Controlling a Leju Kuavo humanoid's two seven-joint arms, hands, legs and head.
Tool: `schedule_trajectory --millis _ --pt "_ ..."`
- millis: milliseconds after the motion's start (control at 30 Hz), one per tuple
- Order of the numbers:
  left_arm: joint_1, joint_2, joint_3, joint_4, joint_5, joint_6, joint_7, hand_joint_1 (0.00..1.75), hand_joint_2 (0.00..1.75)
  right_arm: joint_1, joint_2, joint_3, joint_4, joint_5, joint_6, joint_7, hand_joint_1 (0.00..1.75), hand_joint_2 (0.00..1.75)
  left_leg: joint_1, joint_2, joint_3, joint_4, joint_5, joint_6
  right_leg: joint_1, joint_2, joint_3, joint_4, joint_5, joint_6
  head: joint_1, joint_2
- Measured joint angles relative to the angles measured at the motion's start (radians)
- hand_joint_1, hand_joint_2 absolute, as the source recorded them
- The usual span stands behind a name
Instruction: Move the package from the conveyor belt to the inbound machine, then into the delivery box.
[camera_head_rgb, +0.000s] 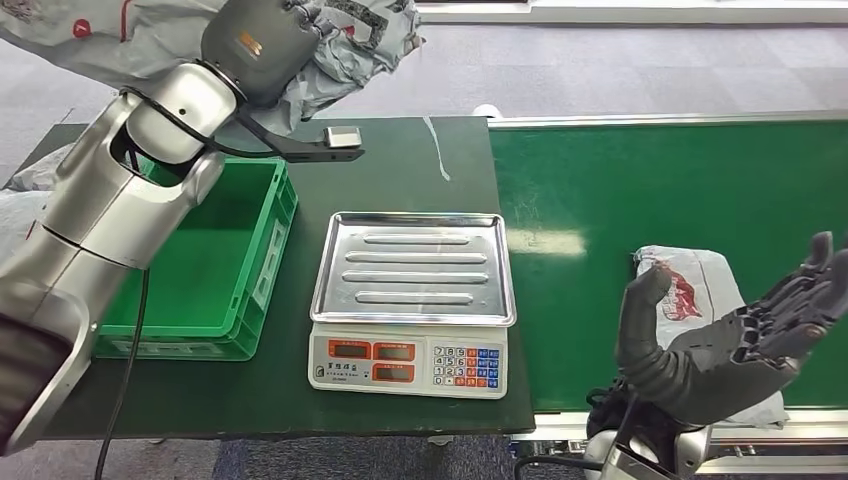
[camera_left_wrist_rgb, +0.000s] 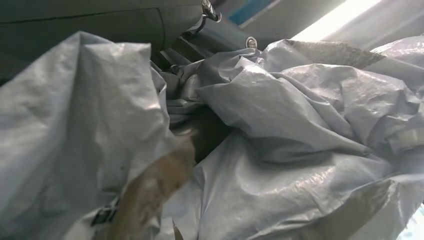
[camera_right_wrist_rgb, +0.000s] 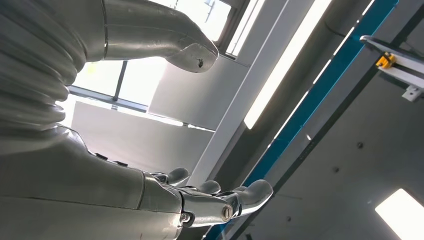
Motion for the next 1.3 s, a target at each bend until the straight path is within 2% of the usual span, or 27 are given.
schedule_trajectory --millis 67,167,333,400,500,633,733,833,867,967,1300 --pt "0.001 0.032 0.008 -0.022 0.002 -0.001 0.004 1.75 1.75 0.008 -0.001 -0.005 -0.008 0.004 0.000 0.000 0.00 1.75 0.000 0.000 0.000 0.000 0.000 0.000 0.000 0.000 0.000 0.000 0.000 0.000 0.000 0.000" --pt "0.035 0.105 0.050 -0.049 0.039 0.009 -0.008 1.75 1.75 0.034 -0.001 -0.013 -0.028 0.011 0.000 0.000 0.00 1.75 -0.001 0.006 0.002 -0.002 -0.001 0.000 -0.001 0.005 0.000 0.000 0.000 0.000 0.000 0.000" --pt "0.194 0.223 0.141 -0.068 0.107 0.068 -0.043 1.75 1.75 0.077 -0.001 -0.022 -0.070 0.021 0.000 0.000 0.00 1.75 -0.001 0.010 0.005 -0.004 -0.001 -0.001 -0.001 0.009 0.000 0.000 0.000 -0.002 0.000 0.000" --pt "0.287 0.254 0.181 -0.076 0.138 0.077 -0.052 1.75 1.75 0.090 -0.001 -0.028 -0.082 0.025 0.000 0.000 0.00 1.75 -0.001 0.009 0.006 -0.005 -0.001 -0.001 -0.001 0.007 0.002 0.000 -0.002 -0.004 0.000 0.000" --pt "0.482 0.280 0.251 -0.087 0.167 0.113 -0.059 1.75 1.75 0.113 -0.001 -0.038 -0.101 0.027 0.000 0.000 0.00 1.75 -0.002 0.011 0.009 -0.006 -0.003 -0.003 -0.002 0.010 0.002 0.000 -0.002 -0.005 0.000 0.000" --pt "0.768 0.284 0.339 -0.100 0.154 0.177 -0.041 1.75 1.75 0.141 -0.001 -0.046 -0.124 0.027 0.000 0.000 0.00 1.75 -0.002 0.018 0.009 -0.005 -0.006 -0.004 -0.002 0.018 -0.001 0.000 -0.004 -0.005 0.000 0.000" --pt "0.897 0.280 0.400 -0.124 0.151 0.185 -0.038 1.75 1.75 0.148 -0.001 -0.050 -0.132 0.027 0.000 0.000 0.00 1.75 -0.002 0.017 0.008 -0.005 -0.008 -0.003 -0.002 0.017 0.000 0.000 -0.005 -0.004 0.000 0.000" --pt "0.965 0.266 0.462 -0.149 0.155 0.152 -0.052 0.44 1.75 0.148 -0.001 -0.050 -0.132 0.033 0.000 0.000 0.00 1.75 -0.002 0.017 0.008 -0.006 -0.012 -0.003 -0.003 0.016 0.006 0.000 -0.009 -0.005 0.000 0.000" --pt "0.979 0.257 0.480 -0.152 0.152 0.147 -0.057 0.00 1.31 0.149 -0.001 -0.050 -0.131 0.038 0.000 0.000 0.00 1.75 -0.002 0.017 0.010 -0.007 -0.014 -0.004 -0.003 0.016 0.010 0.000 -0.011 -0.005 0.000 0.000" --pt "1.002 0.221 0.523 -0.148 0.112 0.178 -0.054 0.00 0.00 0.152 -0.001 -0.050 -0.130 0.054 0.000 0.000 0.00 1.75 -0.003 0.017 0.020 -0.008 -0.018 -0.003 -0.003 0.015 0.020 0.000 -0.016 -0.005 0.000 0.000" --pt "1.018 0.124 0.647 -0.142 0.125 0.243 -0.023 0.00 0.00 0.171 -0.002 -0.053 -0.130 0.060 0.000 0.000 0.00 1.75 -0.003 0.011 0.031 -0.008 -0.019 -0.003 -0.003 0.008 0.024 0.000 -0.019 -0.007 0.000 0.000"
